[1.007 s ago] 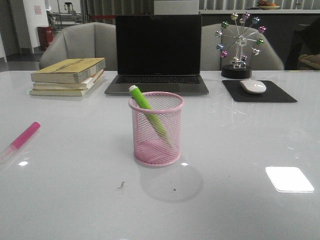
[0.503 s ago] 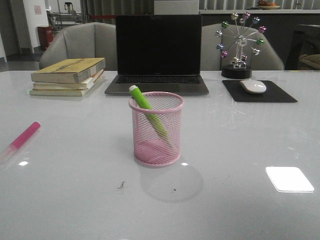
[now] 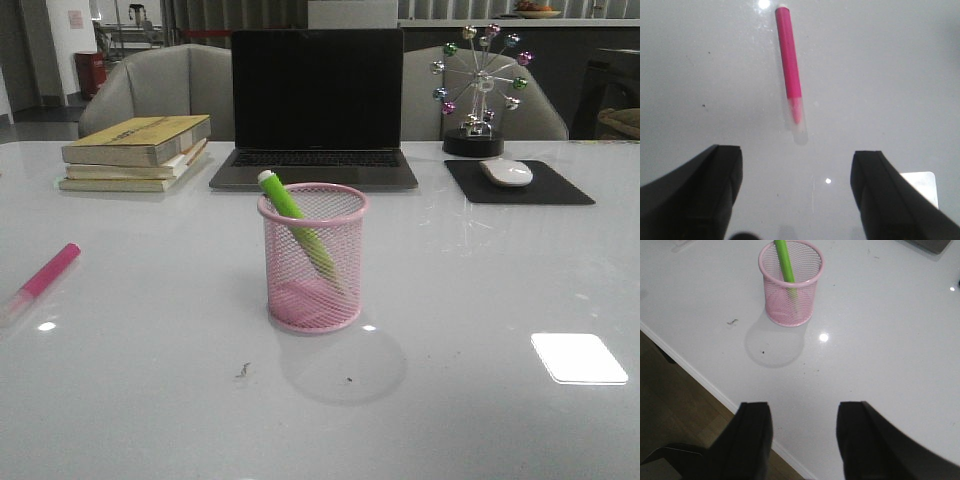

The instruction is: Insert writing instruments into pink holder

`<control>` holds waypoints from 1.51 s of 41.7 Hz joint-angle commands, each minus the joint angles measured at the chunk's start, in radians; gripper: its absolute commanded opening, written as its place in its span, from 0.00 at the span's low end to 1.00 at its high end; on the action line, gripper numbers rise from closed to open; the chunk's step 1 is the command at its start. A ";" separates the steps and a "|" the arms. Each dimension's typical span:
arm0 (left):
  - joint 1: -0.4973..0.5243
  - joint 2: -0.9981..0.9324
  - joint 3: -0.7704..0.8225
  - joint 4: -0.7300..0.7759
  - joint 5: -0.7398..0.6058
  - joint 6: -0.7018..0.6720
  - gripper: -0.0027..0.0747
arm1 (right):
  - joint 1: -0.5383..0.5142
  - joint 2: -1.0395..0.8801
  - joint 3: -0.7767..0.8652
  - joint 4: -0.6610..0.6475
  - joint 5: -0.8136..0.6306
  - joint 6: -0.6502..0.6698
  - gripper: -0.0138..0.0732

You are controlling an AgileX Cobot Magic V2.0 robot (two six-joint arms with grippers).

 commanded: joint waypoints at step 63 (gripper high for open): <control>0.003 0.541 -0.429 0.011 -0.085 -0.010 0.69 | 0.002 -0.006 -0.028 -0.005 -0.065 -0.006 0.65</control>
